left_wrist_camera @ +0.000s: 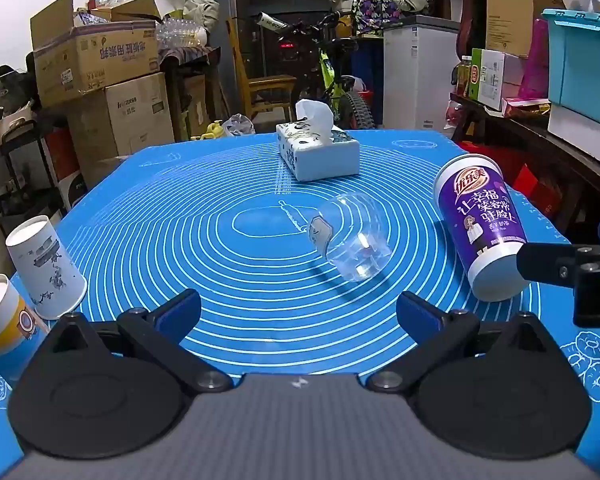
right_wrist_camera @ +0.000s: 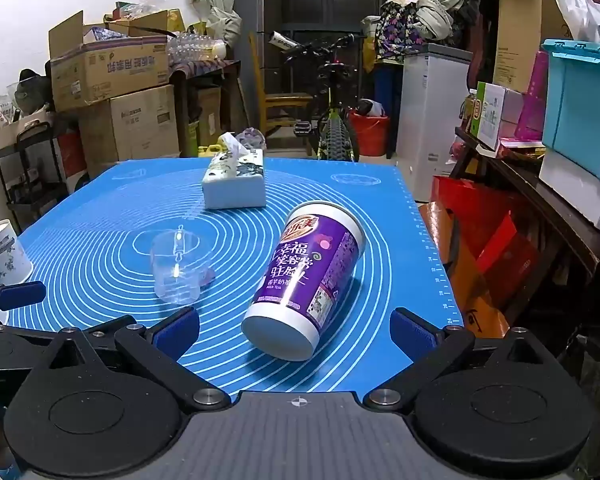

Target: Flip cup upside down

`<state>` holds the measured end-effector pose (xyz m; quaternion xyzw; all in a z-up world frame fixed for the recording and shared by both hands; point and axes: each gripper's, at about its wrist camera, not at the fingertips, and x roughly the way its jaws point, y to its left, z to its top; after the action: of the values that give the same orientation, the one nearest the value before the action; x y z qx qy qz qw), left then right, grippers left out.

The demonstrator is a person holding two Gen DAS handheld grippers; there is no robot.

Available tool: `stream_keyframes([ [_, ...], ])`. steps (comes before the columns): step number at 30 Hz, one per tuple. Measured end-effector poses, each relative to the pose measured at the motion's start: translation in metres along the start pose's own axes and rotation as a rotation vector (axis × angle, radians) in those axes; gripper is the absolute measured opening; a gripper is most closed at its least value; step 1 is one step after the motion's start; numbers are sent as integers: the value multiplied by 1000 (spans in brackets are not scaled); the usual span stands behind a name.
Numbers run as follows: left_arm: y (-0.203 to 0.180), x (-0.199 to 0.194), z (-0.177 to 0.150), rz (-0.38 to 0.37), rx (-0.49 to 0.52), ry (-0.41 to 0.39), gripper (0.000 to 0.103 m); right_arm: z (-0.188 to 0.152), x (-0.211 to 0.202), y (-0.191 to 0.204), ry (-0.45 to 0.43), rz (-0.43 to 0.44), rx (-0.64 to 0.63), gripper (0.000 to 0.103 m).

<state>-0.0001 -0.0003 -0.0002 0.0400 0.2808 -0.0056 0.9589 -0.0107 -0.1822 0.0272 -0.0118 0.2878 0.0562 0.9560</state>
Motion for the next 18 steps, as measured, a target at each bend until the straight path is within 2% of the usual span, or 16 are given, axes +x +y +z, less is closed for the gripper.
stream_keyframes([
  [18, 2, 0, 0, -4, -7, 10, 102, -2, 5, 1, 16, -2, 0, 101],
])
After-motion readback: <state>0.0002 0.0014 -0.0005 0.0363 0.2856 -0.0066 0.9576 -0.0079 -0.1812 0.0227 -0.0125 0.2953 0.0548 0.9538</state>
